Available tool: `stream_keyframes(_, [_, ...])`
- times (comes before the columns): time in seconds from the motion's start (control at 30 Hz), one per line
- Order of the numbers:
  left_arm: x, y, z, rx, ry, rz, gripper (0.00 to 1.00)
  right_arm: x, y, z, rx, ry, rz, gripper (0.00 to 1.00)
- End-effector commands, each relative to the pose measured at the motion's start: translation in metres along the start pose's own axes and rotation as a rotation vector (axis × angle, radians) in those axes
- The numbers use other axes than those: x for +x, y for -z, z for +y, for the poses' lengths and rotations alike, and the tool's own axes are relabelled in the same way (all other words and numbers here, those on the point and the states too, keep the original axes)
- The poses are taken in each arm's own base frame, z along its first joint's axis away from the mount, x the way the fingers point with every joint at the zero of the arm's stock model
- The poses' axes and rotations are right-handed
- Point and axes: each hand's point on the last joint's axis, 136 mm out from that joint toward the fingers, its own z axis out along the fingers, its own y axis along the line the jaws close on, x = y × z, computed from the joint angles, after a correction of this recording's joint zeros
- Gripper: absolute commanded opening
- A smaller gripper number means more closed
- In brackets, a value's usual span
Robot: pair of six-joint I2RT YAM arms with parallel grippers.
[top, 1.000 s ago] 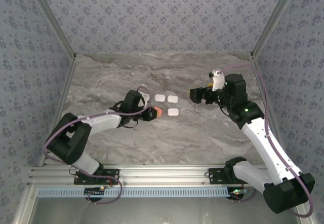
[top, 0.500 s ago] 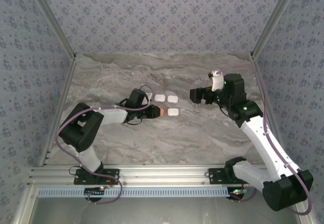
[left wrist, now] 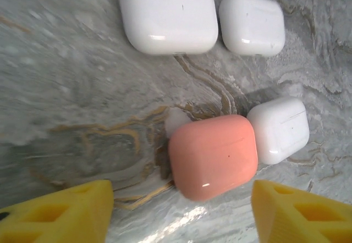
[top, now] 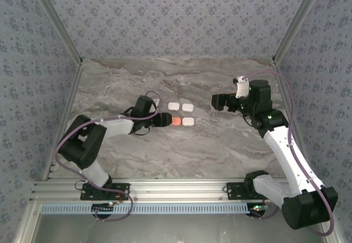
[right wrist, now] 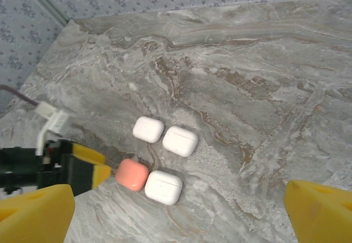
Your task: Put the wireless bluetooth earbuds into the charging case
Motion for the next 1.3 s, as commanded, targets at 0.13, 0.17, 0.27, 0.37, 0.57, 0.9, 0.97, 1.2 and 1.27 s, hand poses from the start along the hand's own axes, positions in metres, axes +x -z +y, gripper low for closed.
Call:
stream_keyframes(0.13, [-0.042,0.069,0.009,-0.15,-0.097,-0.241,0.83,0.014,0.015,-0.05,0.242,-0.034,-0.078,1.0])
stream_keyframes(0.17, [-0.046,0.08,0.012,-0.181,-0.11,-0.281,0.84,0.017,0.019,-0.06,0.294,-0.045,-0.105,1.0])
stream_keyframes(0.27, [-0.06,0.114,0.025,-0.288,-0.136,-0.408,0.89,0.025,0.033,-0.094,0.455,-0.083,-0.213,1.0])
stream_keyframes(0.37, [-0.075,0.151,0.041,-0.42,-0.172,-0.546,0.92,0.044,0.042,-0.13,0.602,-0.16,-0.304,1.0])
stream_keyframes(0.57, [-0.087,0.186,0.072,-0.604,-0.293,-0.672,0.96,0.08,0.035,-0.171,0.747,-0.06,-0.372,1.0])
stream_keyframes(0.9, [-0.083,0.181,0.113,-0.71,-0.297,-0.681,0.96,0.084,-0.01,-0.19,0.704,0.09,-0.387,1.0])
stream_keyframes(0.97, [-0.086,0.181,0.114,-0.722,-0.325,-0.686,0.97,0.079,-0.022,-0.189,0.674,0.129,-0.381,1.0])
stream_keyframes(1.2, [-0.077,0.163,0.137,-0.744,-0.422,-0.644,0.97,0.091,-0.074,-0.191,0.55,0.207,-0.257,1.0])
stream_keyframes(1.27, [-0.072,0.155,0.141,-0.704,-0.429,-0.656,0.97,0.092,-0.08,-0.195,0.526,0.176,-0.204,1.0])
